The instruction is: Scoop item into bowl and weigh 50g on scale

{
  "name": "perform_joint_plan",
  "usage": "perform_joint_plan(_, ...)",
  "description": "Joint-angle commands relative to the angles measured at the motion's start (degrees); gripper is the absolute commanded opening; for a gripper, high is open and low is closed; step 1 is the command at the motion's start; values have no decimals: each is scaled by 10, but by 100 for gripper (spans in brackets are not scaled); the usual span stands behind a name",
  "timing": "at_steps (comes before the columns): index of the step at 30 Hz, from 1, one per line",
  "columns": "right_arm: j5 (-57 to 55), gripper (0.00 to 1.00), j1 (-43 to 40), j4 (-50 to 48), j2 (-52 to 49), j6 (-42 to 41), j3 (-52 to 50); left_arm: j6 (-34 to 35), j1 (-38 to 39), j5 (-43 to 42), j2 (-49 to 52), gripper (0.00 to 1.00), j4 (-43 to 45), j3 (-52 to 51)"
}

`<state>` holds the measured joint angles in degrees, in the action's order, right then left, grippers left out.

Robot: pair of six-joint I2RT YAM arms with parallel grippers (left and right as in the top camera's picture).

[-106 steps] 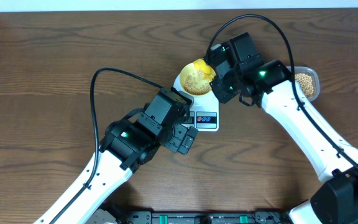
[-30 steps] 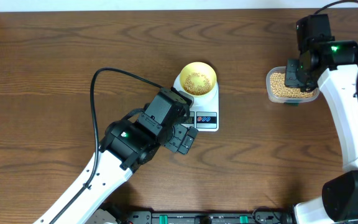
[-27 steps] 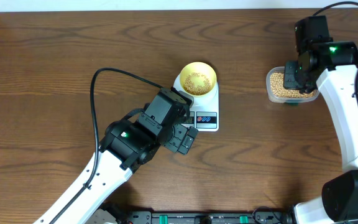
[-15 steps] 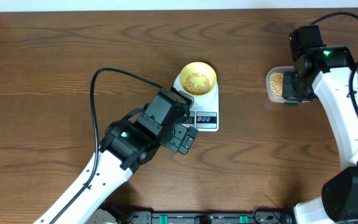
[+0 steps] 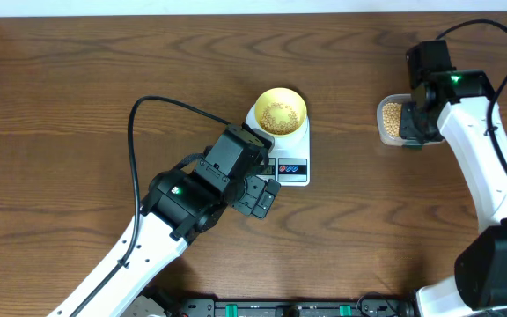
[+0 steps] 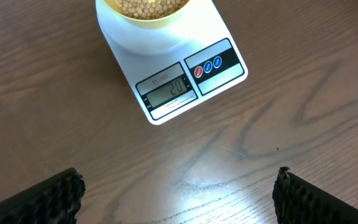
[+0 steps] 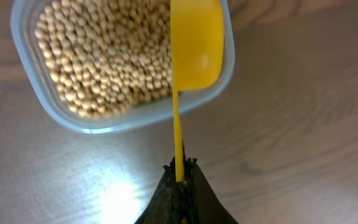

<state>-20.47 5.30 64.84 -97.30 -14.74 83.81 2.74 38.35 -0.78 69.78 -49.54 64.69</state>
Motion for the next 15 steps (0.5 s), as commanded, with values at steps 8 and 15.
perform_joint_plan(8, -15, 1, -5, -9, -53, -11, -6, -5, -2, 1, 0, 99, -1, 13)
perform_joint_plan(15, 44, 1, -5, -18, -87, -8, -6, -5, -2, 1, 0, 99, -1, 13)
